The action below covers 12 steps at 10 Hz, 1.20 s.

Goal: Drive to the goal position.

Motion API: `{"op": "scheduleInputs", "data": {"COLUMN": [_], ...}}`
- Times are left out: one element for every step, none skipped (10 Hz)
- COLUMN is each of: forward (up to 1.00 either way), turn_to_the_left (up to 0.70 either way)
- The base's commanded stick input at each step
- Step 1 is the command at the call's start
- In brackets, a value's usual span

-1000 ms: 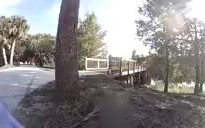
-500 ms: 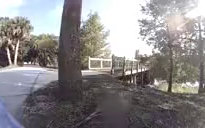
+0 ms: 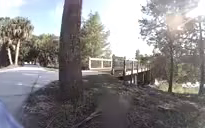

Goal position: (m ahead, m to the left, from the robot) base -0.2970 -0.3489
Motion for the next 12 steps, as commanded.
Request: {"op": "scheduleInputs", "data": {"forward": [1.0, 1.0, 1.0, 1.0, 0.4, 0.0, 0.0, 0.0, -0.38, -1.0, -1.0, -1.0], "turn_to_the_left": [0.27, 0.27, 0.27, 0.27, 0.38, 0.45, 0.45, 0.44, 0.0, 0.0, 0.0, 0.0]}}
